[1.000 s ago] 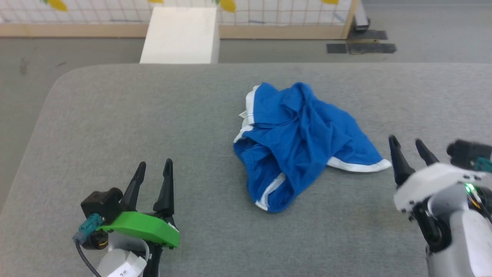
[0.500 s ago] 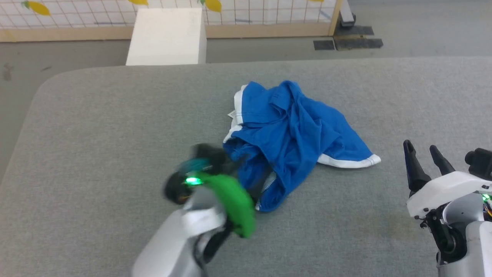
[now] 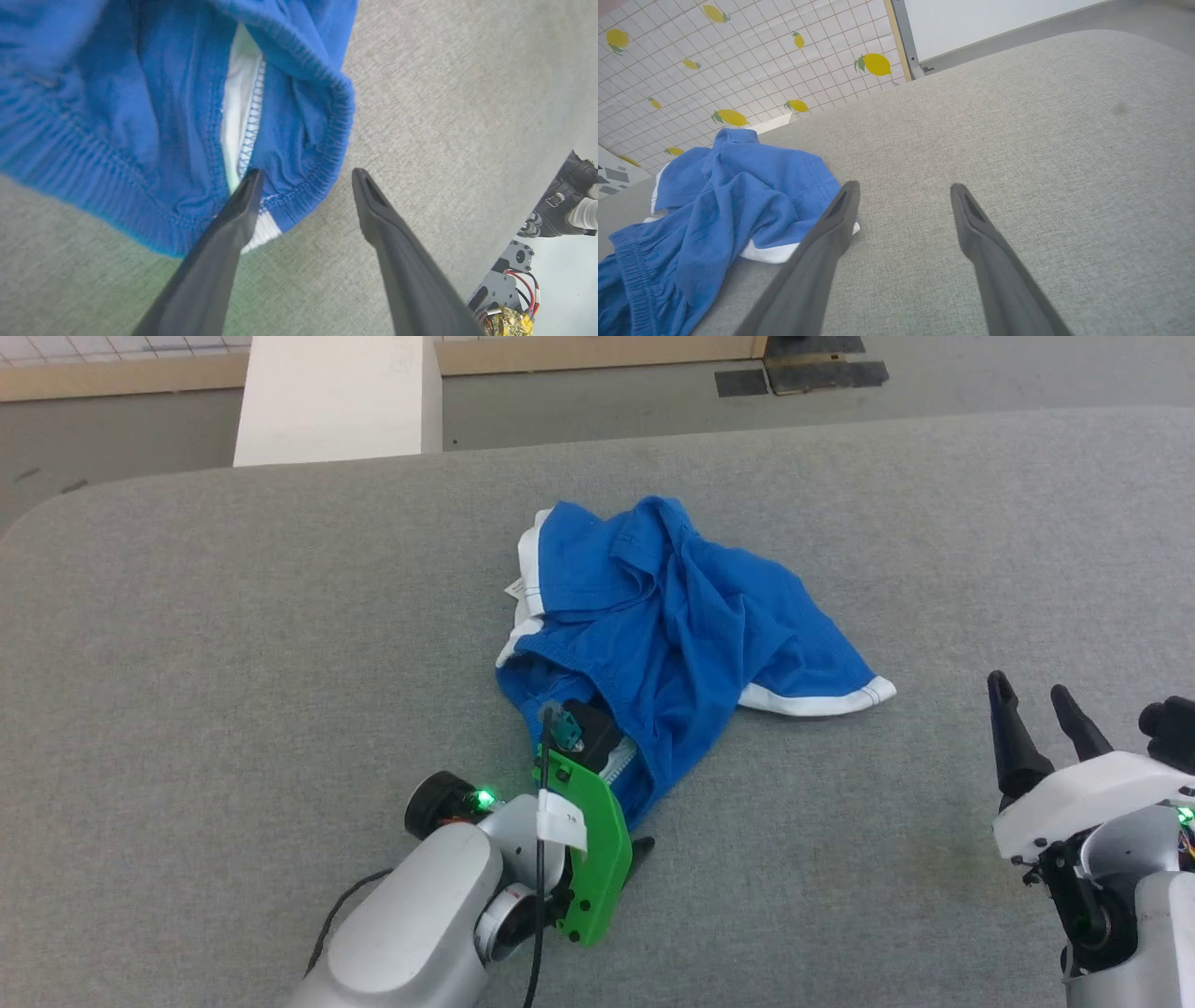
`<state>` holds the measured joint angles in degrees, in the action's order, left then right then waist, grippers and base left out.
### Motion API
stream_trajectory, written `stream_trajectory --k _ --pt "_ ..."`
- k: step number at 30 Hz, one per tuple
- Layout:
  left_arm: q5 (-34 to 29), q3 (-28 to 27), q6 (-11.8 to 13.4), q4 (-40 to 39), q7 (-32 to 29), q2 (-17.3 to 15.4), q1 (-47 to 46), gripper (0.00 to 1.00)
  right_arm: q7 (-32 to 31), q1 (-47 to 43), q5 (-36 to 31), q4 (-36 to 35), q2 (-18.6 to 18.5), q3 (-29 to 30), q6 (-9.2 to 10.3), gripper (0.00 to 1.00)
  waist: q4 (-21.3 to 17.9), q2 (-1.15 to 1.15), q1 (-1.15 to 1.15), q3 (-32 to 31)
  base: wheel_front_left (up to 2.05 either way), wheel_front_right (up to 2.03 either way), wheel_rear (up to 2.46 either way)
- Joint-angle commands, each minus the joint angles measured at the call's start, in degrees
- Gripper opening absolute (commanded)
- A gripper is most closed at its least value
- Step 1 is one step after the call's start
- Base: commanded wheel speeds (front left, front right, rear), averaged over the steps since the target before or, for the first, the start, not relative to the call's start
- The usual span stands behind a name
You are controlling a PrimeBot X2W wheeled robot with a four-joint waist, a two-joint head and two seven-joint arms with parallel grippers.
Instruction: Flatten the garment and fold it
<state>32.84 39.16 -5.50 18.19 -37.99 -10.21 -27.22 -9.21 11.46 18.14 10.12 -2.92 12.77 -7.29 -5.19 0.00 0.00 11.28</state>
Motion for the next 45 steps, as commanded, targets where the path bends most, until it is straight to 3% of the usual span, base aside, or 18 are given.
stream_trajectory --k 1,4,5,6,7,11,15,28,36,37,38,41,45 --pt "-1.0 0.1 0.5 0.7 -0.2 -0.7 -0.9 1.0 0.5 0.9 0.4 0.1 0.0 0.0 -0.2 1.0 -0.3 0.0 0.0 0.7 0.0 0.0 0.0" --pt "-1.0 0.0 1.0 1.6 0.1 -0.6 -1.0 1.0 0.8 1.2 0.5 0.4 0.0 -0.1 -0.2 1.0 -0.1 0.0 0.0 1.0 0.0 0.0 0.0" --pt "-0.7 -0.3 1.0 1.7 0.5 -0.4 -1.0 0.47 0.8 1.4 0.4 0.5 0.0 -0.2 -0.2 1.0 0.1 0.0 0.0 1.1 0.0 0.0 0.0" --pt "-0.5 -0.4 0.9 1.8 0.8 -0.3 -1.0 0.12 0.9 1.5 0.4 0.6 0.0 -0.3 -0.2 1.0 0.2 0.0 0.0 1.1 0.0 0.0 0.0" --pt "-0.1 -0.5 0.8 2.0 1.1 -0.1 -1.0 0.0 1.0 1.5 0.4 0.7 0.0 -0.4 -0.2 1.0 0.4 0.0 0.0 1.1 0.0 0.0 0.0" --pt "1.6 -1.3 0.5 1.7 1.9 0.6 -0.9 0.0 1.2 1.6 0.0 1.4 0.0 -0.6 -0.2 1.0 1.3 0.0 0.0 0.9 0.0 0.0 0.0" --pt "7.8 -6.6 1.0 -1.5 4.7 2.1 0.4 0.0 1.3 1.4 -0.9 2.2 0.0 -0.4 -0.2 1.0 3.0 0.0 0.0 -0.2 0.0 0.0 0.0" --pt "19.0 -25.0 9.7 -7.0 11.0 -2.5 10.7 0.0 0.7 0.5 -1.4 3.1 0.0 -1.5 -0.2 1.0 6.3 0.0 0.0 -2.6 0.0 0.0 0.0" --pt "21.7 -28.0 12.1 -2.9 11.5 -2.6 15.5 0.0 0.1 -0.3 -1.4 2.8 0.0 -2.4 -0.2 1.0 6.6 0.0 0.0 -3.0 0.0 0.0 0.0" --pt "22.0 -28.5 11.9 -3.0 12.0 -2.3 15.6 0.81 0.1 -0.4 -1.3 2.8 0.0 -2.5 -0.2 1.0 6.6 0.0 0.0 -3.0 0.0 0.0 0.0" --pt "22.2 -28.8 11.6 -3.4 12.6 -2.4 15.6 1.0 0.1 -0.6 -1.3 2.8 0.0 -2.7 -0.2 1.0 6.5 0.0 0.0 -3.1 0.0 0.0 0.0" --pt "22.2 -29.9 10.3 -5.8 15.1 -2.8 15.8 1.0 0.1 -1.0 -1.1 2.8 0.0 -2.8 -0.2 1.0 6.5 0.0 0.0 -3.4 0.0 0.0 0.0" --pt "20.5 -31.1 6.0 -11.4 21.1 -4.2 17.7 1.0 0.3 -2.1 -0.7 2.5 0.0 -2.7 -0.2 1.0 6.5 0.0 0.0 -4.1 0.0 0.0 0.0"
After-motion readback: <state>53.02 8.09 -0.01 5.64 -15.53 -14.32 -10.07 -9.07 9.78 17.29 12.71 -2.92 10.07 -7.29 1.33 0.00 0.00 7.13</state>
